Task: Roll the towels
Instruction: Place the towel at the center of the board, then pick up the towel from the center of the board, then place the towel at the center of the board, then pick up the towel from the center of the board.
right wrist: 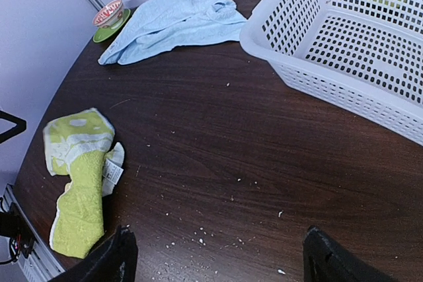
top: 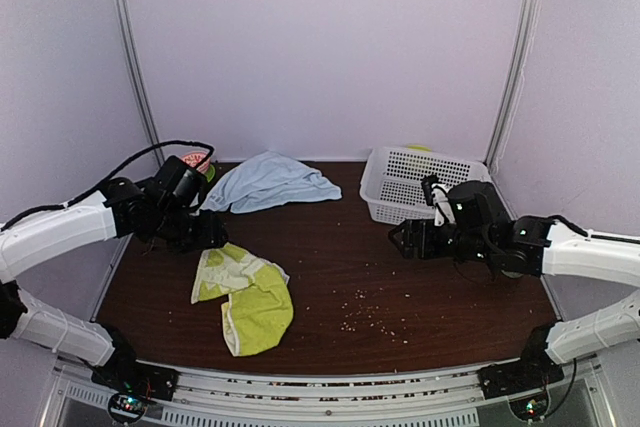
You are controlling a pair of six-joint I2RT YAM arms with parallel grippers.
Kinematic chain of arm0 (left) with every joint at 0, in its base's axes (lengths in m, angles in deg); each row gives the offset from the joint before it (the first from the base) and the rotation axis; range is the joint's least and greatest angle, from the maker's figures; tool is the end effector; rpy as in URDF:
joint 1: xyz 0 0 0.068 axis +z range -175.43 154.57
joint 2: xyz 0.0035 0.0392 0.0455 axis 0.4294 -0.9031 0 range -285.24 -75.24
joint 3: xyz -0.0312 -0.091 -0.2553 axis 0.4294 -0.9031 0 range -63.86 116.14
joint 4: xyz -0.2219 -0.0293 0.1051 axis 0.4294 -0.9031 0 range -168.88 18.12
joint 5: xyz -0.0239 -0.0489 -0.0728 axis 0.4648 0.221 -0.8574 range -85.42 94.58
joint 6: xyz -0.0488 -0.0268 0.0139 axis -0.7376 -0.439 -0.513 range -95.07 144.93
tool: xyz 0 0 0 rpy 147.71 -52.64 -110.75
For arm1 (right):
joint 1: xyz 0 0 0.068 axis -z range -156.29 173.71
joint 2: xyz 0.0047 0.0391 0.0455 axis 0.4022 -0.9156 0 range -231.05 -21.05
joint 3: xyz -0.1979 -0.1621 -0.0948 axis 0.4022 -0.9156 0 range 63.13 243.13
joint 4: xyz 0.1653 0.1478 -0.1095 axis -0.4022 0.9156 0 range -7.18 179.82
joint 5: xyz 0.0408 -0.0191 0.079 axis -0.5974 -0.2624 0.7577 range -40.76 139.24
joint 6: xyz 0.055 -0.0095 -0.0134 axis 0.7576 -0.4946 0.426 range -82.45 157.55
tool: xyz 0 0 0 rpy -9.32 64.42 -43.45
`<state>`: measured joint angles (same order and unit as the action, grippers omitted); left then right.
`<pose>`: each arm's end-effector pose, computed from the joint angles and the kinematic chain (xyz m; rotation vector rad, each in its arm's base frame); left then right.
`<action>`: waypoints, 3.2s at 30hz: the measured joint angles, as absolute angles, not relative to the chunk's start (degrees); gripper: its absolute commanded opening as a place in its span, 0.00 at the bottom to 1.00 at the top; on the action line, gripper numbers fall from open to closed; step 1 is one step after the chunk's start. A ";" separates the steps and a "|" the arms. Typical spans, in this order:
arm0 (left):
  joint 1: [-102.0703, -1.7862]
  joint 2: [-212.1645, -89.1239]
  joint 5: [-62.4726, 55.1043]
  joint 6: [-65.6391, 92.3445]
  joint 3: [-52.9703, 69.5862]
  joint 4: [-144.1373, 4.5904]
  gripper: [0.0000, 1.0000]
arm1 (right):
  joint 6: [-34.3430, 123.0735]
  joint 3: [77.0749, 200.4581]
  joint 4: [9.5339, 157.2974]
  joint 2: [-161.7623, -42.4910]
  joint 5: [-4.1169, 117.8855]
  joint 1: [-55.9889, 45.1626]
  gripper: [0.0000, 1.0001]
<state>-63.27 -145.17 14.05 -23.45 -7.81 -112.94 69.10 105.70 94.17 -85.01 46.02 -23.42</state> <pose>0.1876 -0.1372 0.2712 -0.3015 2.5403 -0.3972 0.1625 0.1717 0.2607 -0.2689 2.2181 0.7244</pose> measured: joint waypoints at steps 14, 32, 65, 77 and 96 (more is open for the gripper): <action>-63.23 -136.12 18.88 -28.45 -24.55 -118.95 0.75 | 69.43 106.66 91.68 -92.22 47.13 -27.16 0.85; -58.88 -148.19 13.16 -28.76 -30.80 -103.58 0.35 | 68.05 137.46 97.50 -130.12 52.29 -47.07 0.78; -73.13 -147.46 6.16 -24.02 -14.17 -99.10 0.00 | 54.96 132.65 119.81 -102.19 42.13 -30.63 0.00; -75.73 -144.58 13.29 -23.91 -14.87 -103.60 0.00 | 57.25 142.35 118.96 -109.34 48.80 -37.23 0.00; -75.73 -139.86 20.26 -24.93 -18.37 -108.11 0.17 | 62.09 136.47 117.06 -114.89 48.53 -35.99 0.58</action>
<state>-75.73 -139.86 20.26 -24.93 -18.37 -108.11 62.09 136.47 117.06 -114.89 48.53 -35.99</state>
